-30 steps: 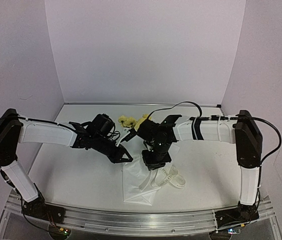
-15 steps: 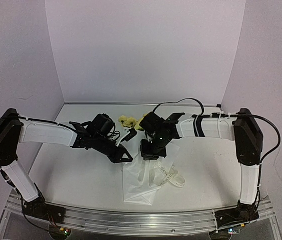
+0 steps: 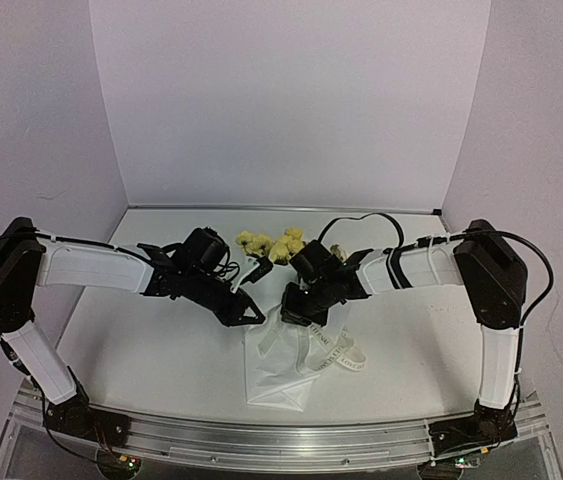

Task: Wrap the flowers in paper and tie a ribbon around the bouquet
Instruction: Tie the ribbon around the folded bouquet.

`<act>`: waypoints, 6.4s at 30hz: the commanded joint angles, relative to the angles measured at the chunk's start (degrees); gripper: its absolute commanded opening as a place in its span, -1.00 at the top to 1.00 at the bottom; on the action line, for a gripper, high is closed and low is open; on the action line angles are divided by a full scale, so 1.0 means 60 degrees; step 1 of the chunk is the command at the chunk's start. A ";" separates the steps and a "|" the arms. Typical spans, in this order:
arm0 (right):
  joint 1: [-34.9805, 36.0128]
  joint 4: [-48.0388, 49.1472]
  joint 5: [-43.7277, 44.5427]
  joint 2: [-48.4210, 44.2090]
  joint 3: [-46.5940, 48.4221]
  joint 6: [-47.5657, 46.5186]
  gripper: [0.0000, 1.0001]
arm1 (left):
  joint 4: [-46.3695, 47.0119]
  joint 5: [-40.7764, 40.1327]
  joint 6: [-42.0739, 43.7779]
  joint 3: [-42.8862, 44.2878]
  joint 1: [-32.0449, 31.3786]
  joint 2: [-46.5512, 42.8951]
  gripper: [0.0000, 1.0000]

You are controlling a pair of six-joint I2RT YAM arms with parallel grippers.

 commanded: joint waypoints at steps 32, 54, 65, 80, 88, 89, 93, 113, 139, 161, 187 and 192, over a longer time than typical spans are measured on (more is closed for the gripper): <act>-0.0790 0.2502 -0.2155 0.0380 0.0431 0.1285 1.00 | -0.0685 0.0827 0.0232 0.0704 0.0019 0.0692 0.32; -0.0769 0.2275 -0.2279 -0.0620 -0.0266 0.0745 0.63 | 0.0083 -0.2806 -0.0570 -0.0302 0.0196 -0.0684 0.35; -0.0678 0.1264 -0.1744 -0.1722 -0.0791 0.0054 0.50 | -0.0708 -0.2795 -0.0797 0.0031 0.0099 0.0031 0.29; -0.0675 -0.1504 -0.0232 -0.4039 -0.1955 -0.1774 0.22 | -0.1597 -0.3507 -0.0450 0.1342 -0.0543 0.1423 0.21; -0.0680 -0.1836 -0.0005 -0.4544 -0.2271 -0.2095 0.16 | -0.2001 -0.4009 -0.0184 0.1862 -0.0876 0.1911 0.13; -0.0679 -0.1873 0.0021 -0.4588 -0.2305 -0.2119 0.16 | -0.2020 -0.4056 -0.0170 0.1893 -0.0906 0.1946 0.12; -0.0684 -0.2086 0.0162 -0.4732 -0.2401 -0.2263 0.14 | -0.1987 -0.4236 -0.0182 0.1899 -0.0964 0.1965 0.22; -0.0679 -0.2798 0.0584 -0.4934 -0.2664 -0.2735 0.12 | -0.1105 -0.4763 -0.0335 0.1209 -0.0963 0.0727 1.00; -0.0680 -0.2911 0.0622 -0.4829 -0.2733 -0.2799 0.08 | -0.1563 -0.3559 -0.0551 0.0950 -0.0904 0.1007 0.27; -0.0684 -0.2925 0.0697 -0.4788 -0.2740 -0.2815 0.09 | -0.1490 -0.3907 -0.0437 0.0967 -0.0939 0.0628 1.00; -0.0688 -0.3093 0.0666 -0.4887 -0.2989 -0.2851 0.09 | -0.1552 -0.1184 -0.0307 0.1311 -0.1713 0.1551 0.91; -0.0688 -0.3170 0.0706 -0.4987 -0.3055 -0.2861 0.08 | -0.1101 -0.2172 -0.0503 0.1256 -0.1711 0.1367 0.58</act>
